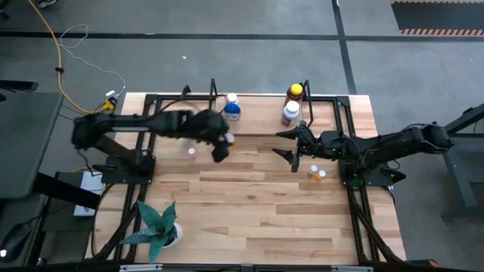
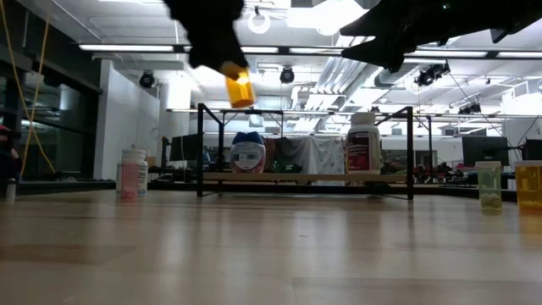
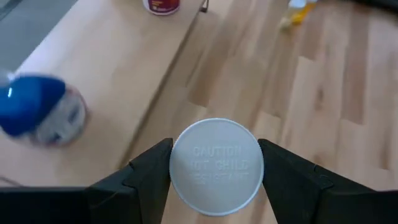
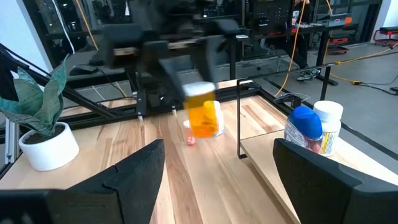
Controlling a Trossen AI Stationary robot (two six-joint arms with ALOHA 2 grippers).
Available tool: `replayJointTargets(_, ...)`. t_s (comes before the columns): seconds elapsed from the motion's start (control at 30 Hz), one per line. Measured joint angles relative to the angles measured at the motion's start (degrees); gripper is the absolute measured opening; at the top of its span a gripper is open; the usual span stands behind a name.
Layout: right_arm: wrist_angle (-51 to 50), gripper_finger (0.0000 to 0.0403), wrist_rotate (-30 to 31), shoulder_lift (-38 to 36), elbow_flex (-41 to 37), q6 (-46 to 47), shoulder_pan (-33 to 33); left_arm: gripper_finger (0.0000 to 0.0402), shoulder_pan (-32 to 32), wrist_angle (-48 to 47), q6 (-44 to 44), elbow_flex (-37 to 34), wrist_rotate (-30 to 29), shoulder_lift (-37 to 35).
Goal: Pick and place medicine bottles onto shelf by color
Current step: Put the large orange pill bottle on the shelf
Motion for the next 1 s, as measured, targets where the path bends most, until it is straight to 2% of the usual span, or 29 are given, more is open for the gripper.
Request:
replayJointTargets(0.2,0.0,0.0291,0.0,0.0,0.0,0.0,0.0,0.0210,5.4,-4.9,10.7,11.6,1.0,12.6)
replayJointTargets(0.4,0.0,0.0291,0.0,0.0,0.0,-0.6,0.0,0.0210,8.4,-7.1,18.4,13.3,2.5,19.1)
replayJointTargets(0.83,0.0,0.0291,0.0,0.0,0.0,-0.5,0.0,0.0210,13.4,-4.9,21.4,12.5,3.2,20.3)
replayJointTargets(1.0,0.0,0.0291,0.0,0.0,0.0,-0.5,0.0,0.0210,15.5,-5.4,21.0,12.5,6.6,20.5)
